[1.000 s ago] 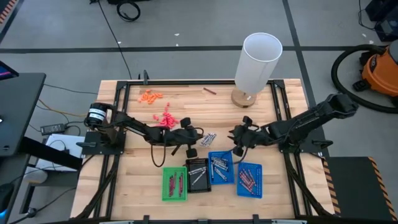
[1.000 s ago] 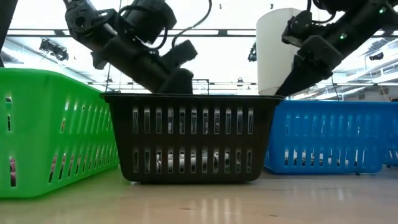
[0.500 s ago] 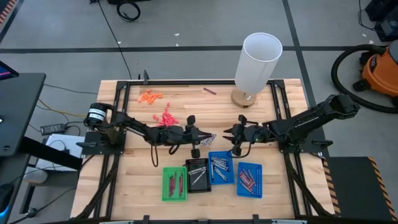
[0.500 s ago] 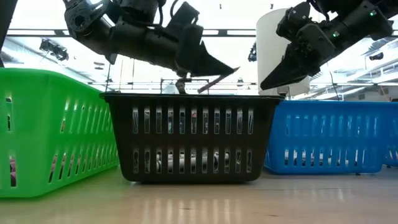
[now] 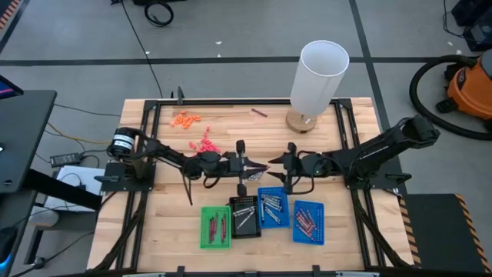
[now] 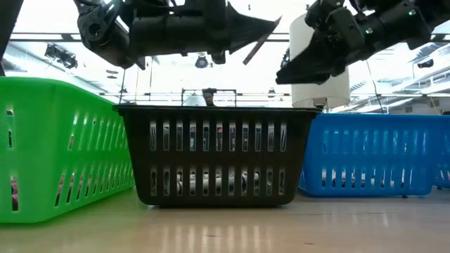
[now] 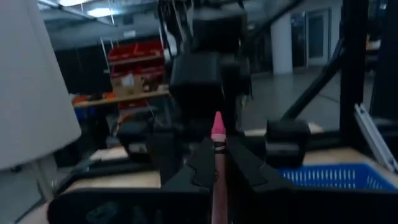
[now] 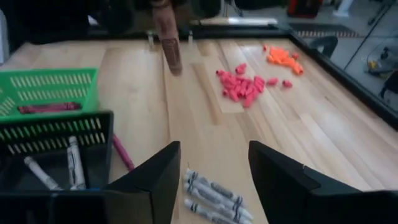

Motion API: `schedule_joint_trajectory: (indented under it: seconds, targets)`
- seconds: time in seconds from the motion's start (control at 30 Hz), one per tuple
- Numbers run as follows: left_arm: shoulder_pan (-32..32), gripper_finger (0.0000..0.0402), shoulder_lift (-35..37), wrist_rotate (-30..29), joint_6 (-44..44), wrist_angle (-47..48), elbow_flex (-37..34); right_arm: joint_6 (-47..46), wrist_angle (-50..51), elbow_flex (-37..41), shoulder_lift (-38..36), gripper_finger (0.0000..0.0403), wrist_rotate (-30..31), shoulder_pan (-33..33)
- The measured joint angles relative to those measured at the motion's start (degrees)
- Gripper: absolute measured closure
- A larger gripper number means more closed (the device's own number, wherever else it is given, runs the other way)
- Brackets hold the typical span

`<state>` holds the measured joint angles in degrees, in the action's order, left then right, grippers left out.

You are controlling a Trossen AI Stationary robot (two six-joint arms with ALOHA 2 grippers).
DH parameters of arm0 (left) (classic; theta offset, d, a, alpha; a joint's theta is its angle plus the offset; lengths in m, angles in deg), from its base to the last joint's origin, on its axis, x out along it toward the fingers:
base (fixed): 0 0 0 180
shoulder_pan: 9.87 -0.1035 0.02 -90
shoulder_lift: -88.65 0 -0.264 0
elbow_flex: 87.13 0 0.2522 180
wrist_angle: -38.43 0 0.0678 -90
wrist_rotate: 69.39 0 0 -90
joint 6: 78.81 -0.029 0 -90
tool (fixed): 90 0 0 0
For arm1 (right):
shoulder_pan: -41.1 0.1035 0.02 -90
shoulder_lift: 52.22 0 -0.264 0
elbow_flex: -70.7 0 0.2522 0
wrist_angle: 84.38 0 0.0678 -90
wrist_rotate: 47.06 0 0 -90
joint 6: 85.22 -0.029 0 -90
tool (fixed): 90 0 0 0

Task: Sort crayons
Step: Put the pink crayon into the right blue bin

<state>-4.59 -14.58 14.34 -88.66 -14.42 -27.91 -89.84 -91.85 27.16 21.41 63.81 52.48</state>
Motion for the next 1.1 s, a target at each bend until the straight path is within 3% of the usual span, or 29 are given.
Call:
schedule_joint_trajectory:
  seconds: [0.2, 0.57, 1.1]
  targets:
    - [-0.30, 0.0383, -2.17, 0.12, 0.00, -0.95, 2.68, 2.79, -9.39, -0.02, 2.23, 0.0206, -2.64, 0.00]
    - [-0.33, 0.0383, -3.70, 0.16, -1.30, -0.91, 5.63, 4.87, -14.37, -0.04, 2.20, 0.0222, -3.90, -0.15]
    - [-0.34, 0.0371, -3.70, 0.11, -1.31, 0.09, 5.82, 6.21, -16.82, -0.04, 2.18, 0.0335, -4.03, -0.17]
